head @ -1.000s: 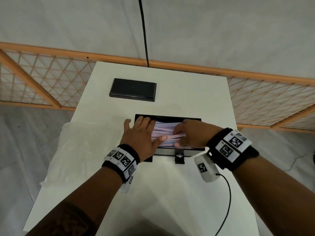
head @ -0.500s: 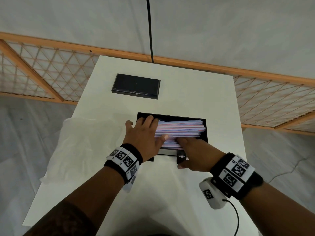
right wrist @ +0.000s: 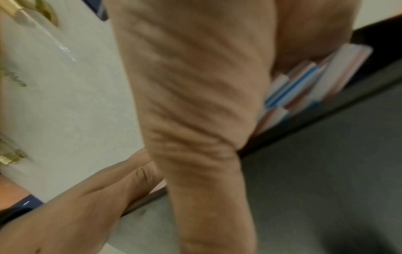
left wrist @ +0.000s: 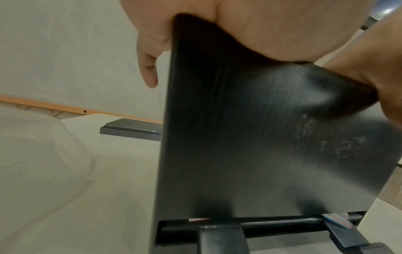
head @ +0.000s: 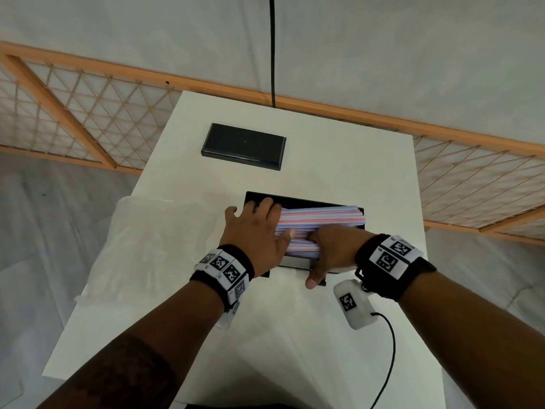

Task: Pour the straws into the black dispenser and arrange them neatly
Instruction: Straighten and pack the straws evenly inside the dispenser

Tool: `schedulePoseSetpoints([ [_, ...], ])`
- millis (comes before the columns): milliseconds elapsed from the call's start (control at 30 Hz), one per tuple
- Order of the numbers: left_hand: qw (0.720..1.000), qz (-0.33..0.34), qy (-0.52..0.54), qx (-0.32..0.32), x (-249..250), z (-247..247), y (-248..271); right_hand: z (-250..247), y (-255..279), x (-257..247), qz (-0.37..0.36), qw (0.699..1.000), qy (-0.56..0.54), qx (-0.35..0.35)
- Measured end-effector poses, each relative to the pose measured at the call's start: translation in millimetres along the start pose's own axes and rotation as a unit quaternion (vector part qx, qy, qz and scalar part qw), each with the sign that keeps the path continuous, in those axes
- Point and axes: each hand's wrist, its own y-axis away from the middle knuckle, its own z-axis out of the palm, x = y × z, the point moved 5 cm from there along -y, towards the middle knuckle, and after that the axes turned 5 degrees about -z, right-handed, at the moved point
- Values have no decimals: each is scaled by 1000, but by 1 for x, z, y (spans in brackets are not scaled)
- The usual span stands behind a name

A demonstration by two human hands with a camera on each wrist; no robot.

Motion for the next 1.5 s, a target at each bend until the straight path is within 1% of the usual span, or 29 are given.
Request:
schedulePoseSetpoints([
  [67,1000,-1,0,0,0,1,0,0,-2,2,-2,999,-33,-17],
  [200,1000,-4,2,4,0,1,0,-7,1,0,5,997,-59,-40],
  [467,1000,-1,27,14,-1,0,1,-15,6,-3,15,997,-54,-47],
  [667,999,-1,40,26,-3,-1,1,-22,12,-11,-15,1000,-23,3],
  [800,999,-4,48,23,-3,-2,2,-26,17,-16,-14,996,65,54],
  [867,999,-5,50,21,-3,-3,2,-25,24,-20,-10,987,139,86],
  [933,998,-4,60,22,-4,-4,2,-24,32,-24,-4,970,211,121],
  [1033,996,-5,85,15,-6,-3,1,-23,41,-29,4,947,277,162],
  [1200,986,-16,168,3,-11,0,-3,-18,51,-31,2,932,307,195],
  [1300,975,-27,222,2,-13,1,-7,-15,55,-30,4,931,308,195],
  [1333,973,-30,229,9,-13,0,-7,-16,56,-30,4,933,307,191],
  [1433,975,-15,211,71,-12,-12,-5,-25,63,-31,-2,940,293,176],
  [1500,973,-11,207,96,-13,-18,-6,-34,67,-29,-1,944,280,176],
])
